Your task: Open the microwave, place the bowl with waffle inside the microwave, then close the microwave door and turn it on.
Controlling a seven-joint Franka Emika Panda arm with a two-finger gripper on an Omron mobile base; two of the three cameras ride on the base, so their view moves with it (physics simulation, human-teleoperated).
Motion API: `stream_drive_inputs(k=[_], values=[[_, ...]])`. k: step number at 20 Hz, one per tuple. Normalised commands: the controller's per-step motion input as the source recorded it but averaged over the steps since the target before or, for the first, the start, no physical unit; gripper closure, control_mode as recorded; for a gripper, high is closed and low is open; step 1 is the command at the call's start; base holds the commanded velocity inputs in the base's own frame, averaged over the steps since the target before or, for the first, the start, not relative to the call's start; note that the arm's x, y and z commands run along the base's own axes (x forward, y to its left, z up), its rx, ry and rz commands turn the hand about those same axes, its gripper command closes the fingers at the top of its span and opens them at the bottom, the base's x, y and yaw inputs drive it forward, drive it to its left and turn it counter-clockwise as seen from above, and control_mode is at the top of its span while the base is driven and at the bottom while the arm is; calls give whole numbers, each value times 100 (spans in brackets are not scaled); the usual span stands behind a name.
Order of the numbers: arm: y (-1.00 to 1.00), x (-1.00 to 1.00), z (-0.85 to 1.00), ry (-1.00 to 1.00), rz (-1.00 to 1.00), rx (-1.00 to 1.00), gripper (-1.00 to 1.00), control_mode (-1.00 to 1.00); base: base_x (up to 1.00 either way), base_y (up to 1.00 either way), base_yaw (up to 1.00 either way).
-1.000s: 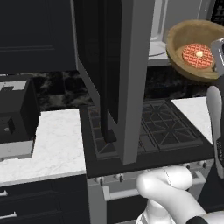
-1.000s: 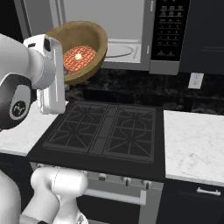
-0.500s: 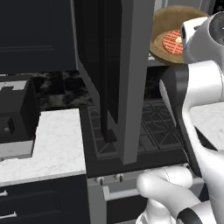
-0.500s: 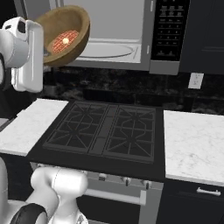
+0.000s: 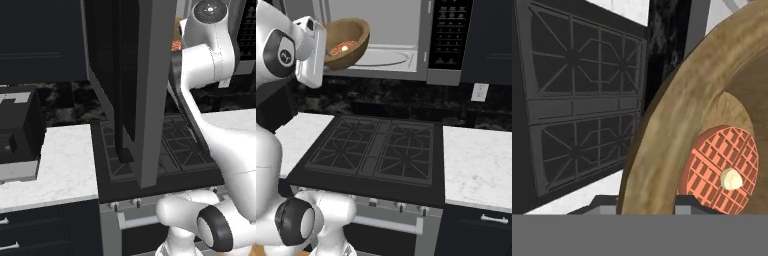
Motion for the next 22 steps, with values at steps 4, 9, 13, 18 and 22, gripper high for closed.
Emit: stream_drive_inputs(k=[4,9,13,18,22], values=[[0,100,0,11,0,12,100,-100,0,0,0],[0,100,-1,1,1,12,100,-100,0,0,0],[0,100,-6,0,1,14,100,-100,0,0,0],[0,100,-16,0,0,14,100,-100,0,0,0],[0,98,-21,0,0,11,100,-100,0,0,0]])
